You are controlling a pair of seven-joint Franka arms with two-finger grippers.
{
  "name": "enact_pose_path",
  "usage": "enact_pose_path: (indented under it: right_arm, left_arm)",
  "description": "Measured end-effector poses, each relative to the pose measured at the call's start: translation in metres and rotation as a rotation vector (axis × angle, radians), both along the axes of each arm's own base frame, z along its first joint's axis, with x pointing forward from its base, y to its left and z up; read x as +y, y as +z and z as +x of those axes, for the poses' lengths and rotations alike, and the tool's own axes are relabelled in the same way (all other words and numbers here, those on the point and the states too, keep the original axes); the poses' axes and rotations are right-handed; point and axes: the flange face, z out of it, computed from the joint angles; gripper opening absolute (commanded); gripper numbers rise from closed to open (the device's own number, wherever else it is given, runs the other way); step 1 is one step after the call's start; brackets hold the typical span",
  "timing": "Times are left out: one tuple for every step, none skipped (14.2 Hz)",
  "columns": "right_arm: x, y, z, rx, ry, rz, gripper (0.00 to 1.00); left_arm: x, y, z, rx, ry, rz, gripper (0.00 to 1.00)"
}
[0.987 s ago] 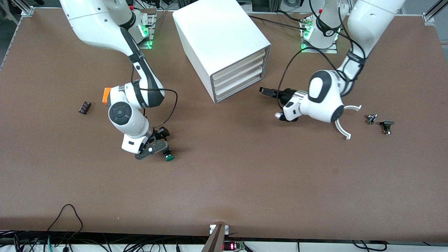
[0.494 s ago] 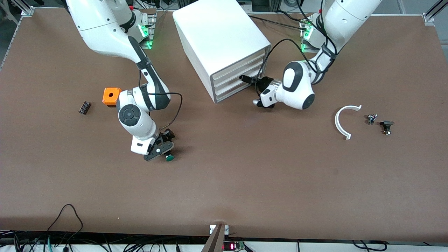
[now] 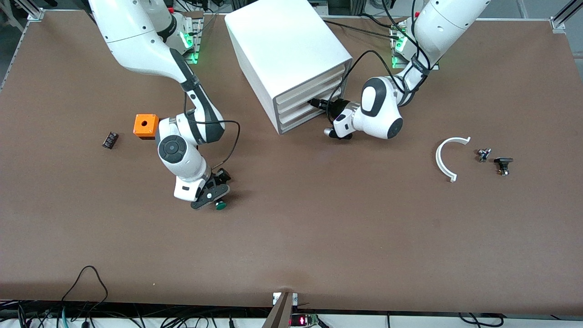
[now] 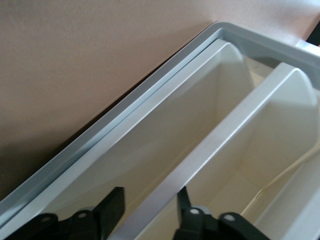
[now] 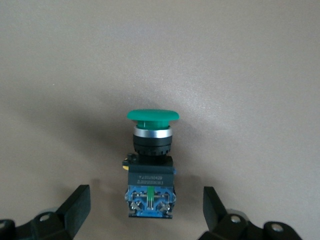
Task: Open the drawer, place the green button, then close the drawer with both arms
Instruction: 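Open the drawer with the left gripper while the right gripper holds the button, then move the button with the right gripper while the left gripper draws back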
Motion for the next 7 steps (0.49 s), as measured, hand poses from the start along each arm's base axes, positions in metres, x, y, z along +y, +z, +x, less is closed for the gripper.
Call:
enact_pose_path:
  right_arm:
    - [0.0,-0.002,0.0,-0.005,0.0,0.002,0.98]
    - [0.0,-0.004,0.0,-0.009,0.0,0.002,0.96]
    - [0.0,-0.006,0.001,-0.011,0.0,0.003,0.92]
    - [0.0,-0.008,0.0,-0.013,0.0,0.003,0.84]
    - [0.0,-0.01,0.0,-0.013,0.0,0.003,0.72]
    - [0.0,-0.011,0.0,-0.012,0.001,0.002,0.6]
    - [0.0,-0.011,0.0,-0.013,0.002,0.003,0.51]
  left_arm:
    - [0.01,0.003,0.012,-0.027,0.013,-0.002,0.0]
    - [0.029,0.006,0.031,-0.071,0.029,-0.001,0.0]
    - [0.054,0.013,0.056,-0.12,0.053,0.011,0.0]
    - [0.079,0.02,0.08,-0.167,0.078,0.021,0.0]
    - [0.102,0.026,0.101,-0.204,0.105,0.025,0.0]
    - [0.117,0.031,0.114,-0.227,0.125,0.025,0.99]
    - [0.126,0.035,0.122,-0.244,0.133,0.021,1.0]
